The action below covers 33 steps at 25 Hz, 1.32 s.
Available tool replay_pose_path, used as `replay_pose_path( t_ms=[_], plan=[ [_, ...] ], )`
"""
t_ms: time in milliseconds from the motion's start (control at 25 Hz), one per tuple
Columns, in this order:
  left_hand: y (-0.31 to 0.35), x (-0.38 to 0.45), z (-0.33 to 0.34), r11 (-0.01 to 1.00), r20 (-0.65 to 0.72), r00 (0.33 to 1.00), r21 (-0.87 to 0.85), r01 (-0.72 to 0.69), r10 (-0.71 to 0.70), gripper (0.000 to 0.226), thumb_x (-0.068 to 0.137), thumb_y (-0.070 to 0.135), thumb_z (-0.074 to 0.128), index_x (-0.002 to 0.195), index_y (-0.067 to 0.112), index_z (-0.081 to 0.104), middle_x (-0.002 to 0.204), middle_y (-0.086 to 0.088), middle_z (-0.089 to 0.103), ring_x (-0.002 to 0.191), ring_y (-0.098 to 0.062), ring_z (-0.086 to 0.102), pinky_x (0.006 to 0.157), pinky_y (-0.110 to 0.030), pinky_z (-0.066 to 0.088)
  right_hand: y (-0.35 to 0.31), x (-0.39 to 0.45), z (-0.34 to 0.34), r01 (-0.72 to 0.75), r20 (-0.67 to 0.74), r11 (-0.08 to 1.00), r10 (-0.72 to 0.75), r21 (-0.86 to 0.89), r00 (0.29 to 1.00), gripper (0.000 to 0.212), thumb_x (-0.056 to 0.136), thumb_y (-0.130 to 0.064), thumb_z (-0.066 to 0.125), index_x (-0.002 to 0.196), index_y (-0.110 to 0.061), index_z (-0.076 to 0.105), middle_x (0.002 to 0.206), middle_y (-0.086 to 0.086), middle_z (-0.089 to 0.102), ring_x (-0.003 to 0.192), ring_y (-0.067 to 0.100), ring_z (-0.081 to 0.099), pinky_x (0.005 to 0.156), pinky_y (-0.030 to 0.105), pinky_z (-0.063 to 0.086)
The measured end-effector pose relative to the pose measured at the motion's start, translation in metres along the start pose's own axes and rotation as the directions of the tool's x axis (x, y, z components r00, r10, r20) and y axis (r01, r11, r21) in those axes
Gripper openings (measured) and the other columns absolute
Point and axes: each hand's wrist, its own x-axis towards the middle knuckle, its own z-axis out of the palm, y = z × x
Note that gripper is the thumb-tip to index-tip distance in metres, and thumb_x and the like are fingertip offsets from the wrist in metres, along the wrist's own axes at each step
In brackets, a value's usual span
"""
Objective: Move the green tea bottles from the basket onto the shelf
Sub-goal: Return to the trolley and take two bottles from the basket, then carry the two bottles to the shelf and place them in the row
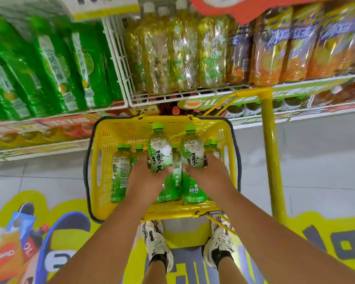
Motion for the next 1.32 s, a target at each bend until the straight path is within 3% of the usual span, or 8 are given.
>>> replay_pose_path(
  t_ms=[240, 440, 560, 640, 760, 920, 1160, 1320],
  plan=[
    [0.088, -0.091, -0.07, 0.998, -0.057, 0.998, -0.054, -0.041, 0.038, 0.092, 0.077, 0.05, 0.081, 0.153, 0.022, 0.037, 0.149, -0.004, 0.05, 0.131, -0.025, 0.053, 0.099, -0.038, 0.048, -0.092, -0.086, -0.077, 0.012, -0.036, 0.993, -0.007, 0.119, 0.999, 0.035, 0.083, -0.033, 0.082, 0.112, -0.023, 0.066, 0.089, -0.011, 0.07, 0.069, -0.001, 0.064, 0.044, 0.006, 0.04],
    [0.17, -0.183, -0.135, 0.98, -0.081, 0.979, -0.048, -0.194, 0.189, 0.089, 0.079, 0.054, 0.079, 0.153, 0.029, 0.037, 0.152, 0.001, 0.048, 0.126, -0.022, 0.056, 0.093, -0.03, 0.045, -0.177, -0.173, -0.146, 0.126, -0.077, 0.983, -0.116, 0.136, 0.99, 0.057, 0.07, -0.056, 0.082, 0.12, -0.033, 0.067, 0.113, -0.01, 0.073, 0.106, 0.016, 0.069, 0.091, 0.042, 0.058],
    [0.214, -0.226, -0.179, 0.952, -0.097, 0.948, 0.004, -0.305, 0.304, 0.092, 0.078, 0.057, 0.077, 0.154, 0.028, 0.036, 0.156, 0.002, 0.042, 0.13, -0.02, 0.052, 0.097, -0.031, 0.043, -0.225, -0.22, -0.188, 0.231, -0.096, 0.963, -0.219, 0.14, 0.971, 0.088, 0.067, -0.063, 0.082, 0.143, -0.027, 0.055, 0.139, -0.008, 0.06, 0.126, 0.019, 0.059, 0.105, 0.04, 0.051],
    [0.242, -0.255, -0.211, 0.93, -0.13, 0.923, -0.015, -0.367, 0.362, 0.092, 0.077, 0.059, 0.077, 0.154, 0.029, 0.036, 0.155, 0.0, 0.044, 0.123, -0.021, 0.058, 0.1, -0.035, 0.048, -0.254, -0.249, -0.214, 0.303, -0.145, 0.947, -0.286, 0.109, 0.947, 0.087, 0.057, -0.07, 0.081, 0.134, -0.032, 0.062, 0.129, -0.007, 0.069, 0.114, 0.015, 0.067, 0.097, 0.041, 0.057],
    [0.278, -0.294, -0.249, 0.88, -0.186, 0.885, -0.14, -0.454, 0.427, 0.089, 0.081, 0.053, 0.077, 0.156, 0.031, 0.033, 0.149, 0.002, 0.05, 0.095, -0.011, 0.065, 0.08, -0.029, 0.053, -0.295, -0.297, -0.248, 0.393, -0.165, 0.915, -0.377, 0.085, 0.912, 0.053, 0.071, -0.056, 0.083, 0.114, -0.03, 0.067, 0.107, -0.015, 0.071, 0.096, 0.007, 0.068, 0.088, 0.037, 0.058],
    [0.308, -0.329, -0.291, 0.799, -0.227, 0.809, -0.16, -0.58, 0.542, 0.093, 0.081, 0.054, 0.076, 0.157, 0.026, 0.031, 0.158, 0.001, 0.039, 0.139, -0.02, 0.044, 0.102, -0.031, 0.038, -0.344, -0.353, -0.275, 0.527, -0.235, 0.845, -0.496, 0.094, 0.836, 0.046, 0.083, -0.043, 0.082, 0.121, -0.035, 0.057, 0.123, -0.015, 0.058, 0.099, 0.003, 0.06, 0.078, 0.019, 0.044],
    [0.334, -0.36, -0.335, 0.739, -0.276, 0.752, -0.172, -0.652, 0.599, 0.044, 0.079, 0.043, 0.082, 0.118, 0.036, 0.061, 0.109, 0.023, 0.064, 0.104, 0.0, 0.059, 0.075, -0.016, 0.043, -0.384, -0.39, -0.289, 0.645, -0.26, 0.747, -0.599, 0.159, 0.758, 0.033, 0.082, -0.046, 0.082, 0.107, -0.04, 0.061, 0.105, -0.022, 0.064, 0.086, -0.005, 0.06, 0.064, 0.014, 0.042],
    [0.335, -0.384, -0.336, 0.717, -0.374, 0.736, -0.219, -0.661, 0.564, 0.046, 0.078, 0.041, 0.084, 0.119, 0.038, 0.064, 0.113, 0.02, 0.064, 0.113, -0.005, 0.057, 0.091, -0.026, 0.042, -0.389, -0.396, -0.302, 0.683, -0.187, 0.711, -0.657, 0.168, 0.731, 0.024, 0.084, -0.039, 0.082, 0.101, -0.037, 0.064, 0.095, -0.022, 0.068, 0.067, -0.011, 0.066, 0.049, 0.007, 0.045]
  ],
)
